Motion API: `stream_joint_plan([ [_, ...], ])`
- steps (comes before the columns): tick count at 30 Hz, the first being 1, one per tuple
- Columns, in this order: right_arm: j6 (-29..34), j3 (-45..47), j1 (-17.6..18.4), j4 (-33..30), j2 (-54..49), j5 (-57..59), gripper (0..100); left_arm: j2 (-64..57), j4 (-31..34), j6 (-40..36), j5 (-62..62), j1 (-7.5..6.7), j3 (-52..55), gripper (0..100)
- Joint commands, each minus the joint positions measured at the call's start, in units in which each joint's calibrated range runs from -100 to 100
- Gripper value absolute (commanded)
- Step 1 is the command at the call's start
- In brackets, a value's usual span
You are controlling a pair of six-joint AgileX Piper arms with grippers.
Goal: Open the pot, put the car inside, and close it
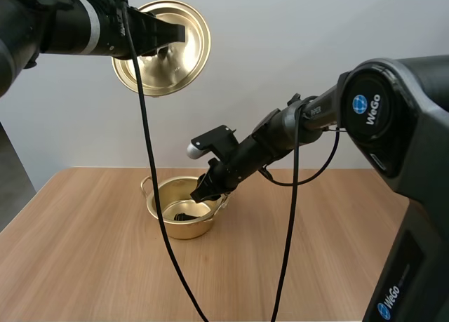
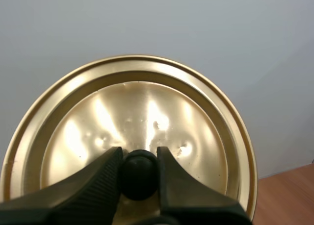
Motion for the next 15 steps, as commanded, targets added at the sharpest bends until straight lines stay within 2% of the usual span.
stream_joint_plan([
  [1, 0.3, 0.0, -1.3, -0.2, -3.7, -9.3, 0, 0.8, 0.7, 0.0, 2.6, 0.03, 0.5, 0],
  [4, 2.7, 0.1, -4.1, -3.0, -7.2, -16.7, 0, 3.0, 2.3, 0.8, 8.9, -0.13, 2.5, 0],
  [6, 4.4, 0.1, -6.7, -4.4, -8.7, -17.1, 0, 5.9, 6.4, 0.6, 13.2, -0.53, 4.0, 0],
  [10, 6.1, 0.3, -11.5, -4.3, -9.2, -12.7, 0, 12.6, 19.2, -3.1, 17.5, -2.0, 5.9, 0],
  [13, 6.3, 0.3, -14.6, -3.0, -9.2, -6.4, 0, 18.1, 21.8, -3.2, 20.7, -3.22, 5.9, 0],
  [15, 6.3, 0.3, -15.9, -2.3, -9.3, -3.2, 0, 21.5, 23.4, -3.9, 18.5, -4.08, 5.9, 0],
])
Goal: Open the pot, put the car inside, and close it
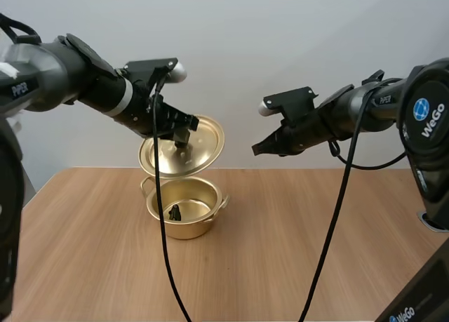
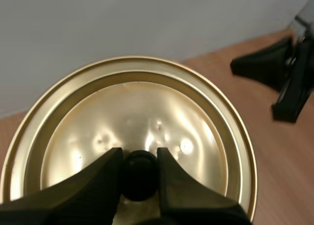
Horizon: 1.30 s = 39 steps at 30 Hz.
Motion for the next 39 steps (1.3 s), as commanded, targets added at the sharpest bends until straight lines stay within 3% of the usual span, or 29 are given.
stream_joint_plan([
  [1, 0.0, 0.0, -2.5, 0.5, -0.2, 7.7, 0, 5.4, 6.5, -1.5, -4.0, -0.74, 0.0, 0],
  [12, 0.0, 0.0, -3.5, 0.9, -2.4, 10.8, 0, 15.4, 9.5, -2.4, -8.7, -3.5, 0.1, 0],
  [18, 0.0, 0.0, -3.5, 0.9, -2.7, 10.7, 0, 18.2, 9.2, -0.8, -11.0, -3.65, 0.9, 0],
  [22, -0.6, 0.0, -3.5, 1.4, -2.7, 10.7, 0, 18.2, 6.0, 4.1, -16.8, -3.65, 4.8, 0],
  [23, -0.8, 0.0, -3.5, 1.5, -2.7, 10.7, 0, 18.2, 5.6, 5.2, -18.5, -3.65, 5.5, 3],
  [25, -0.8, 0.0, -3.5, 1.8, -2.7, 10.7, 0, 18.2, 5.0, 6.5, -19.8, -3.65, 6.2, 20],
  [27, -0.8, 0.0, -3.5, 1.8, -2.7, 10.7, 0, 17.8, 4.3, 6.5, -19.4, -3.65, 6.2, 54],
  [29, -0.8, 0.0, -3.5, 1.8, -2.7, 10.7, 0, 16.5, 3.6, 6.5, -19.2, -3.65, 6.2, 99],
  [35, -0.9, 0.0, -3.5, 1.7, -2.7, 10.7, 0, 5.0, 2.6, 2.8, -17.0, -3.65, 1.4, 100],
  [39, -3.0, 0.0, -3.5, 4.2, -2.8, 11.3, 0, -10.1, -11.6, 12.0, -23.0, -3.47, 2.4, 100],
])
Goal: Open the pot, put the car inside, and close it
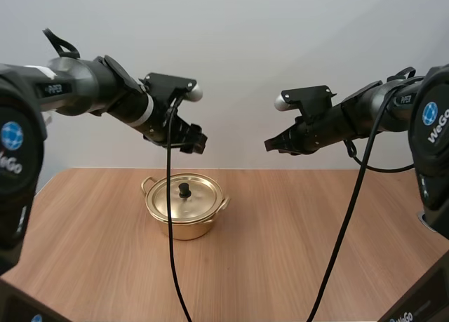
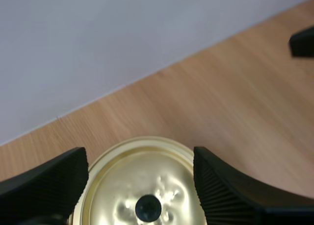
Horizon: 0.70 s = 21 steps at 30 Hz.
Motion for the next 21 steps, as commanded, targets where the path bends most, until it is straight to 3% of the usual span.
stream_joint_plan([
  [1, -1.4, 0.0, 0.0, 1.8, -0.2, 1.3, 0, -16.8, -14.3, 10.2, -6.3, 0.2, 3.0, 100],
  [5, -3.2, 1.4, 0.0, 6.4, -2.7, 2.9, 0, -36.7, -20.3, 10.6, -13.2, 1.41, 11.2, 100],
  [9, -11.0, 6.3, 0.0, 14.3, -9.2, 2.9, 0, -54.7, -12.5, 4.1, -3.0, 5.97, 22.6, 100],
  [11, -13.2, 9.2, 0.0, 16.9, -13.4, 2.2, 0, -63.6, -8.6, 3.4, -4.4, 7.3, 28.3, 100],
  [16, -14.8, 17.0, 0.0, 19.1, -25.9, -4.5, 0, -76.8, 1.7, -13.8, -29.6, 7.43, 41.0, 100],
  [18, -14.7, 21.2, 0.0, 18.6, -31.2, -9.0, 0, -77.2, 10.8, -21.5, -31.7, 7.43, 44.5, 100],
  [21, -14.7, 27.9, 0.0, 18.5, -40.8, -15.3, 0, -76.5, 25.9, -32.5, -27.7, 5.36, 49.4, 100],
])
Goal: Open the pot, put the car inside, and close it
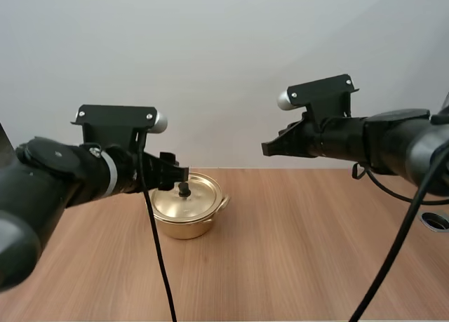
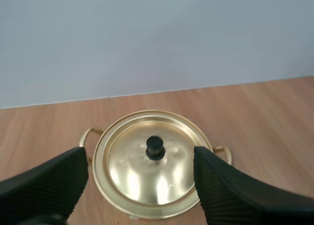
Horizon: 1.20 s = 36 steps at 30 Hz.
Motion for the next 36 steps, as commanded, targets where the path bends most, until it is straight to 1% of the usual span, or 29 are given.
stream_joint_plan([
  [1, 0.1, 7.7, 0.0, -1.0, -16.3, -4.6, 0, -36.5, 37.8, -32.5, -12.6, -2.39, 12.8, 100],
  [2, 0.1, 9.5, 0.0, -1.8, -20.1, -4.3, 0, -36.7, 41.2, -34.8, -12.3, -3.31, 12.9, 100],
  [4, 0.1, 13.8, 0.0, -4.3, -27.1, -3.0, 0, -37.2, 48.8, -39.6, -7.1, -4.64, 12.9, 100],
  [5, 0.8, 15.8, 0.0, -6.0, -29.5, -2.8, 0, -37.4, 52.6, -42.8, -4.2, -5.18, 13.2, 100],
  [6, 2.5, 17.7, 0.0, -7.6, -32.2, -2.8, 0, -37.6, 56.0, -46.6, -4.6, -5.5, 14.3, 100],
  [7, 5.5, 19.5, 0.0, -9.3, -34.5, -3.4, 0, -37.9, 60.0, -50.3, -4.4, -5.74, 15.6, 100],
  [9, 12.9, 22.5, 0.0, -13.9, -37.8, -7.1, 0, -38.1, 64.1, -54.9, -6.7, -5.74, 18.9, 100],
  [11, 19.1, 24.7, 0.0, -18.6, -40.7, -12.8, 0, -38.1, 67.4, -55.7, -10.3, -5.74, 22.2, 100],
  [13, 25.1, 26.4, 0.0, -20.7, -42.5, -18.1, 0, -38.1, 70.0, -55.3, -12.0, -5.74, 23.3, 100],
  [15, 28.2, 28.4, 0.0, -24.0, -43.5, -19.5, 0, -38.1, 70.6, -55.3, -12.0, -5.74, 23.5, 100],
  [17, 30.4, 31.4, 0.0, -27.7, -43.5, -18.6, 0, -38.1, 68.2, -55.3, -12.7, -5.74, 23.5, 100],
  [19, 31.1, 34.4, 0.0, -30.0, -43.5, -18.6, 0, -38.1, 65.3, -55.3, -12.9, -5.74, 23.8, 100],
  [21, 31.3, 36.7, 0.0, -30.1, -43.5, -19.4, 0, -38.1, 63.3, -55.3, -14.9, -5.74, 25.4, 100],
  [24, 34.0, 38.9, 0.0, -30.1, -43.5, -18.8, 0, -38.1, 63.2, -55.3, -21.2, -5.74, 30.6, 100],
  [25, 34.8, 39.3, 0.0, -30.1, -43.5, -18.4, 0, -38.1, 63.2, -55.3, -24.7, -5.74, 30.6, 100],
  [26, 34.9, 39.5, 0.0, -30.3, -43.5, -17.6, 0, -38.1, 63.0, -54.6, -21.9, -5.74, 30.6, 100],
  [27, 34.9, 39.9, 0.0, -31.2, -43.5, -16.8, 0, -38.3, 63.0, -54.4, -22.8, -5.74, 30.6, 100],
  [29, 34.9, 40.3, 0.1, -34.3, -44.0, -12.9, 0, -38.8, 60.7, -54.4, -23.1, -5.74, 30.6, 100],
  [30, 34.9, 40.3, 0.5, -34.9, -44.5, -13.5, 0, -38.8, 60.0, -54.3, -23.5, -5.74, 30.6, 100],
  [32, 36.8, 40.3, 1.9, -39.0, -47.8, -12.4, 0, -38.8, 58.9, -54.2, -23.9, -5.74, 30.6, 100],
  [34, 39.7, 40.3, 3.3, -42.5, -53.9, -10.9, 0, -38.8, 58.9, -54.2, -23.9, -5.74, 30.6, 100],
  [35, 42.5, 40.3, 3.7, -44.8, -56.6, -9.7, 0, -38.8, 58.9, -54.2, -23.9, -5.74, 30.6, 82],
  [36, 45.5, 40.3, 3.8, -47.0, -56.6, -9.6, 0, -38.8, 58.9, -54.2, -23.9, -5.74, 30.6, 58],
])
